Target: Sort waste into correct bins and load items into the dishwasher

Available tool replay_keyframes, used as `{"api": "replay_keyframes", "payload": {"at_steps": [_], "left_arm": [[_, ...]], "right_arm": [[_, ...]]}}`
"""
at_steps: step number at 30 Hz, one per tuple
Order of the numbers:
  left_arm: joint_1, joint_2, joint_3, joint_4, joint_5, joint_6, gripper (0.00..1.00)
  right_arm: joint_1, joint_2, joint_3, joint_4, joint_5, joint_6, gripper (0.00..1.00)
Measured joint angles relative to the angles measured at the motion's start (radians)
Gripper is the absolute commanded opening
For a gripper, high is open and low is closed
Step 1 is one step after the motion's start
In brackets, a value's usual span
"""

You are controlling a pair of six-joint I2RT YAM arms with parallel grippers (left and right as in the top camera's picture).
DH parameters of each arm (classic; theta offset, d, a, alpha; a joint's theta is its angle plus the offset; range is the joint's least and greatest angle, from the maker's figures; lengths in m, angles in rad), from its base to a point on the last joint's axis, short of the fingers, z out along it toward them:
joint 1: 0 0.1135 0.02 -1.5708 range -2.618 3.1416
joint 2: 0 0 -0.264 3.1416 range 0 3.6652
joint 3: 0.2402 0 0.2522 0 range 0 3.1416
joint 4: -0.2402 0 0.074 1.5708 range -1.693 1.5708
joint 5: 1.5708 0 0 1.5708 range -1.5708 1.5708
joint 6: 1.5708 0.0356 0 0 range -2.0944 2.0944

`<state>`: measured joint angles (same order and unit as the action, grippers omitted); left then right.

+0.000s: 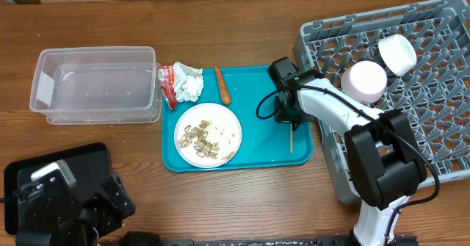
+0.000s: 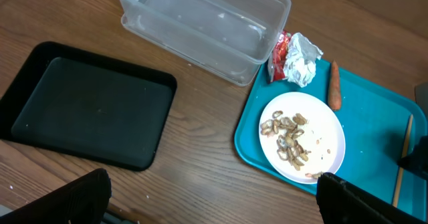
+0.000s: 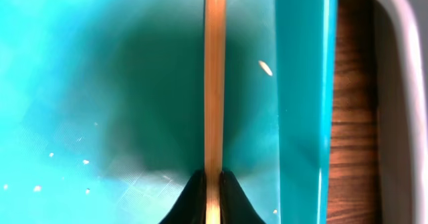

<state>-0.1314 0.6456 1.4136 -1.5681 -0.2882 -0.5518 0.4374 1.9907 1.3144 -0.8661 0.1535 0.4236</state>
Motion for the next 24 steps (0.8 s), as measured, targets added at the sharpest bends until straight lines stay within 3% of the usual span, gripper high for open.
{"api": "replay_keyframes", "payload": {"at_steps": [8, 15, 19, 24], "left_arm": [[0.0, 0.0, 0.0, 0.0, 0.0, 0.0, 1.0], [0.0, 0.0, 0.0, 0.0, 0.0, 0.0, 1.0], [0.0, 0.0, 0.0, 0.0, 0.0, 0.0, 1.0], [0.0, 0.0, 0.0, 0.0, 0.0, 0.0, 1.0]], "right_arm": [[-0.001, -0.026, 0.036, -0.069, -0.036, -0.01, 0.04], [0.001, -0.282, 0.113, -0.066, 0.129, -0.089, 0.04], [-0.01, -0.401, 0.14, -0.03, 0.338, -0.209, 0.04], [-0.066, -0.377, 0.128, -0.014, 0.364, -0.429, 0.04]]}}
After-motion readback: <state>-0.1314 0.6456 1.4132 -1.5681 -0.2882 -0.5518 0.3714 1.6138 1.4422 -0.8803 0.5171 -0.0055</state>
